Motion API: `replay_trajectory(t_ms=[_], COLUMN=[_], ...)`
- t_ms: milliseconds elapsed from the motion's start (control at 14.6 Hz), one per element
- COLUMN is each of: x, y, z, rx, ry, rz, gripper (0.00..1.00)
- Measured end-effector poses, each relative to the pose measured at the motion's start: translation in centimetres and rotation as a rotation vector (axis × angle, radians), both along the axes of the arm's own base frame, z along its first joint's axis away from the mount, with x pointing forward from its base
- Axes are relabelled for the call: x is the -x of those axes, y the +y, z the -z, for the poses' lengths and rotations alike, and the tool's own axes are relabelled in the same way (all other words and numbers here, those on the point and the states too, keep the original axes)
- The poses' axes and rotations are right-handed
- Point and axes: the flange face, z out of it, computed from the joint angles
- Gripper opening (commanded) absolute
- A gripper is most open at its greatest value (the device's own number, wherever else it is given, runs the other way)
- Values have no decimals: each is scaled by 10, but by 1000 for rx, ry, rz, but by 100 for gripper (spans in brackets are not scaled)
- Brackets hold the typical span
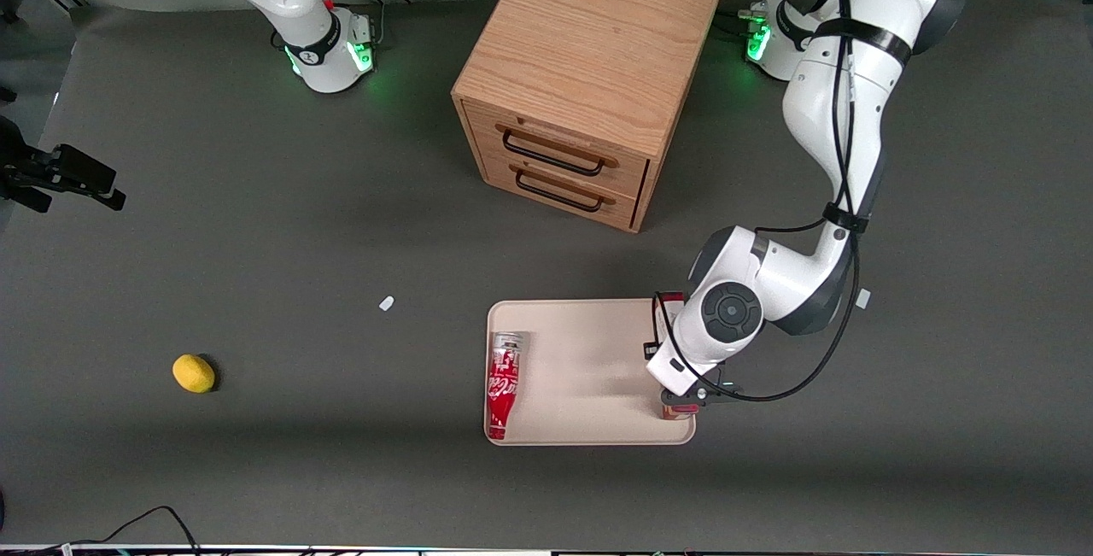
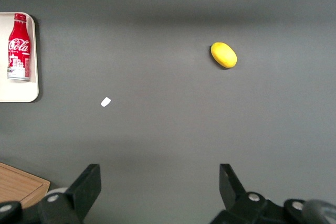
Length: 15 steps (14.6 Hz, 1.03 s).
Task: Place red cookie box on tray
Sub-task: 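Lower the cookie box onto the tray beside the red can, then open the left gripper and raise it away from the tray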
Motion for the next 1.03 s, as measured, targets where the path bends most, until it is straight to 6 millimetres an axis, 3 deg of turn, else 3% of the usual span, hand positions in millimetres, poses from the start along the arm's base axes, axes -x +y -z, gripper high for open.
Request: replay_trajectory(t_ms=[684, 821, 1026], x=[-9, -13, -21], y=[-3, -2, 14], z=[-18, -40, -94], rx=[30, 47, 98], ry=[-80, -104, -140], rz=[-24, -36, -90], gripper=[100, 100, 100])
